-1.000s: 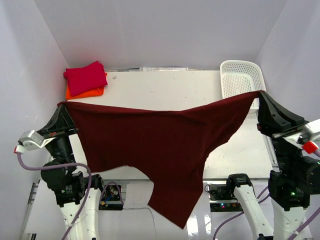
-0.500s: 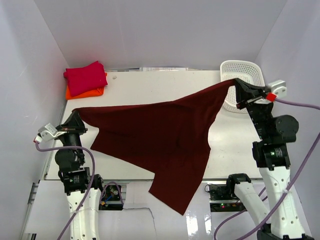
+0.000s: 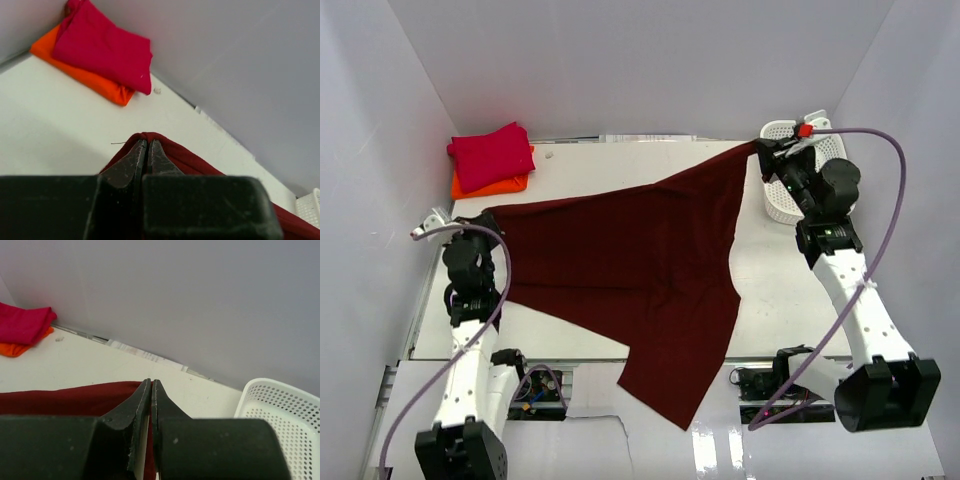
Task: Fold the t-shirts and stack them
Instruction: Flatten out the tshirt
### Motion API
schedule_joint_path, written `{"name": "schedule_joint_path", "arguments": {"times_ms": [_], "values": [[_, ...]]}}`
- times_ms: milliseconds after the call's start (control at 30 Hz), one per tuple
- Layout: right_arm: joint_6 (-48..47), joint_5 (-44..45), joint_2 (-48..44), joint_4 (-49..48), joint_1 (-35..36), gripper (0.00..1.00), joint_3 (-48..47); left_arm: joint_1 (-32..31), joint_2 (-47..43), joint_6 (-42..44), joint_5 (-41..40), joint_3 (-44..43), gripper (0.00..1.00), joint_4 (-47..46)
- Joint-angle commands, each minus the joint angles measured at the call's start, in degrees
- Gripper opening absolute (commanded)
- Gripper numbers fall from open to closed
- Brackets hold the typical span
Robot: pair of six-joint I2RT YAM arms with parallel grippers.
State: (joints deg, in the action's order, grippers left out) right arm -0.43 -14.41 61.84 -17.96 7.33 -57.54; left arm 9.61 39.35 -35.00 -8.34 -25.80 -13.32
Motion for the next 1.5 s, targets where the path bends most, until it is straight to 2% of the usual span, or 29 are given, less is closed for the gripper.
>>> {"name": "schedule_joint_path", "arguments": {"times_ms": [0, 167, 333, 567, 967, 1233, 1333, 1467], "values": [[-0.63, 0.70, 4.06, -6.04, -0.04, 0.08, -4.68, 0.06, 6.94, -0.24, 0.60, -3.55, 0.00, -6.00], [-0.28, -0.09, 13.38, -6.83, -0.13, 0.08, -8.46, -1.25, 22.74, 0.37, 2.98, -11.09, 0.00, -11.80], [-0.28, -0.35, 22.25, -6.13, -0.13, 0.08, -12.50, -5.82, 37.51, 3.89, 1.13, -18.40, 0.00, -14.54], [-1.33, -0.26, 32.36, -2.79, -0.21, 0.08, -20.06, -7.58, 52.02, 6.00, 3.24, -28.07, 0.00, -15.51], [-1.95, -1.14, 49.76, 1.52, -0.30, 0.08, -30.25, -9.77, 68.56, 9.42, 6.22, -41.41, 0.00, -15.51], [-2.21, -0.88, 54.52, 3.89, -0.65, 0.08, -33.07, -11.10, 80.25, 11.10, 8.25, -51.36, 0.00, -15.16], [-2.82, -0.09, 55.84, 5.82, -0.83, 0.08, -34.13, -11.01, 83.50, 11.62, 10.97, -55.22, 0.00, -13.67], [-3.09, 0.61, 57.33, 7.23, -1.88, 0.08, -36.15, -11.10, 85.53, 11.71, 10.80, -57.69, 0.00, -13.05]]}}
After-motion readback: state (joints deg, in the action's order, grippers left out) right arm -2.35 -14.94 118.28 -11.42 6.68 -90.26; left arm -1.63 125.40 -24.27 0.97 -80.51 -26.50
